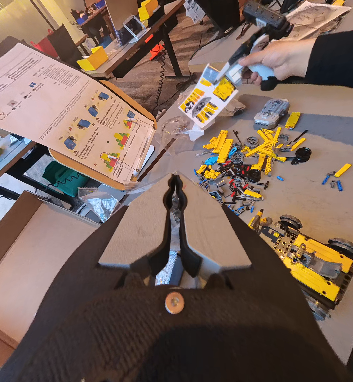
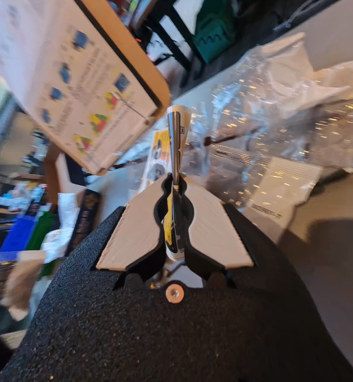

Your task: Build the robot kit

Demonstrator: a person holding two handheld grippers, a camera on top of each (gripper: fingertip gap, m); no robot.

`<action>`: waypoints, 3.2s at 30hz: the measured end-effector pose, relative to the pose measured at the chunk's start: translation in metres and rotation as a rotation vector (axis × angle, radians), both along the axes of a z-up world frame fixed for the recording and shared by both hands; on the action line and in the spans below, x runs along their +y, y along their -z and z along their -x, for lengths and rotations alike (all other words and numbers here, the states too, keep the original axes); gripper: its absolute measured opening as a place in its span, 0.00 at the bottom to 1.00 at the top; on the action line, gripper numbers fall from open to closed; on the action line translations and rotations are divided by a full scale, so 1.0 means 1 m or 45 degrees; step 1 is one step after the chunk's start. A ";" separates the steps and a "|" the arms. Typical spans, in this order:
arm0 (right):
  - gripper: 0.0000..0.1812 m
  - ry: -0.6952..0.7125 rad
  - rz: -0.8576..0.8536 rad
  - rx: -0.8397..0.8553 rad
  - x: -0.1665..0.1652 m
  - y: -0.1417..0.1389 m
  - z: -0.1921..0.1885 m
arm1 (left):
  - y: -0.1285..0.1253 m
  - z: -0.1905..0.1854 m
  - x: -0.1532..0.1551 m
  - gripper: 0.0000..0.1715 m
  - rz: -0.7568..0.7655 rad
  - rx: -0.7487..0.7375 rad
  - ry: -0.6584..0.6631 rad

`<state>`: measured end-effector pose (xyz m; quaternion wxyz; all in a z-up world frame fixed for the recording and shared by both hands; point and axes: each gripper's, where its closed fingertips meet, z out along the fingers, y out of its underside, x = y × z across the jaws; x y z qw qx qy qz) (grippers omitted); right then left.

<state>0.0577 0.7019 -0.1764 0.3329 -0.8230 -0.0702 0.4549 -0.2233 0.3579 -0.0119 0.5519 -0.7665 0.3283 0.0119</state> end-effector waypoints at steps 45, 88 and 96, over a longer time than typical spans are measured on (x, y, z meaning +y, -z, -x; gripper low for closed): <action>0.00 -0.345 -0.209 -0.321 -0.019 -0.048 -0.015 | 0.010 -0.022 0.010 0.00 0.072 0.111 0.028; 0.29 -0.980 -0.191 0.167 -0.229 -0.017 0.117 | -0.008 -0.057 0.050 0.00 0.178 0.107 0.188; 0.18 -0.815 -0.336 -0.065 -0.205 0.018 0.158 | -0.031 -0.076 0.091 0.00 0.125 0.200 0.104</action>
